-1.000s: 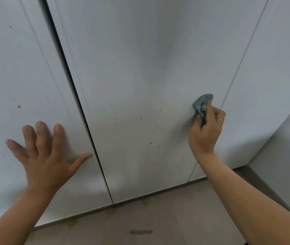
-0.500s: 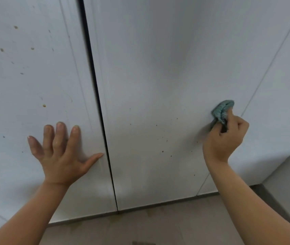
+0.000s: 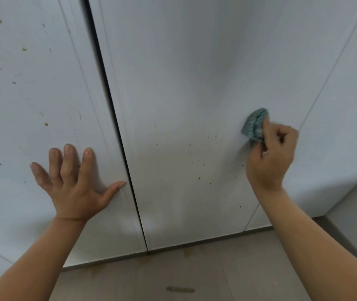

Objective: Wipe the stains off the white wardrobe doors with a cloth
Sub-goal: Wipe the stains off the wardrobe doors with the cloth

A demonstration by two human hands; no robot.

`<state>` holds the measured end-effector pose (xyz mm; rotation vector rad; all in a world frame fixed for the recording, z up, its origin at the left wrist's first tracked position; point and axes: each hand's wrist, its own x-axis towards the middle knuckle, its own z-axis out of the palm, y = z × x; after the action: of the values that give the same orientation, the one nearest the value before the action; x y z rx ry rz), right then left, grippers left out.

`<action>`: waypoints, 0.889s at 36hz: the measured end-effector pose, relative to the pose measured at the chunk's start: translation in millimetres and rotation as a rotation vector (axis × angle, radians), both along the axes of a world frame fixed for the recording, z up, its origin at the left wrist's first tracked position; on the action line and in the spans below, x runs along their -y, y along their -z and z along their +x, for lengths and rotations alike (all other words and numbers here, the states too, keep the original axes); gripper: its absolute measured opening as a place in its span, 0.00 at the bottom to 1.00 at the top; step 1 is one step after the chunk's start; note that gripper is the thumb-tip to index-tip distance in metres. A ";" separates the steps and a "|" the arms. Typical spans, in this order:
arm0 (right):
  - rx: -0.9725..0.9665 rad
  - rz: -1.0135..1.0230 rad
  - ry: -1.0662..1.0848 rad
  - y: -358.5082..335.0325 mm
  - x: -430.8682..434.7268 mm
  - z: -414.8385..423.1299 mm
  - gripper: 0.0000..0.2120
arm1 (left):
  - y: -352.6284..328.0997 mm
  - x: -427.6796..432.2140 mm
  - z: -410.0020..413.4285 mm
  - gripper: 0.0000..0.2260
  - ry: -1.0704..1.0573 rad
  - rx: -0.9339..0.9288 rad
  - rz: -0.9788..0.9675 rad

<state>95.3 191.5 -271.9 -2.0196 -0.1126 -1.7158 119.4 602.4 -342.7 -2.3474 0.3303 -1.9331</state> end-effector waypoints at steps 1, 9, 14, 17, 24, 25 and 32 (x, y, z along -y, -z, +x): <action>-0.026 -0.059 -0.030 10.4 -5.7 -1.8 0.18 | -0.2 -0.7 -0.1 0.50 0.000 0.000 -0.001; -0.162 -0.473 -0.111 37.5 -3.4 -12.1 0.12 | 0.5 1.0 -0.1 0.51 -0.010 0.000 -0.012; -0.017 -0.261 -0.052 -4.6 1.9 -4.4 0.12 | 1.3 1.2 2.3 0.51 -0.010 0.011 -0.017; -0.020 -0.275 -0.042 3.2 -1.7 -0.1 0.12 | 2.3 0.2 2.6 0.51 -0.017 0.018 -0.017; -0.186 -0.478 -0.106 48.9 3.0 -9.3 0.13 | 0.9 0.0 2.1 0.51 -0.010 0.009 -0.016; -0.175 -0.438 -0.109 40.5 4.3 -9.0 0.14 | 0.7 0.6 2.3 0.51 -0.013 0.012 -0.016; 0.015 0.246 -0.002 -32.8 -7.9 -0.7 0.21 | 1.4 2.2 4.2 0.50 -0.021 0.029 -0.009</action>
<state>94.6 199.5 -239.0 -1.8257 0.0875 -1.6553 123.6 600.3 -344.2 -2.3164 0.2936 -1.9616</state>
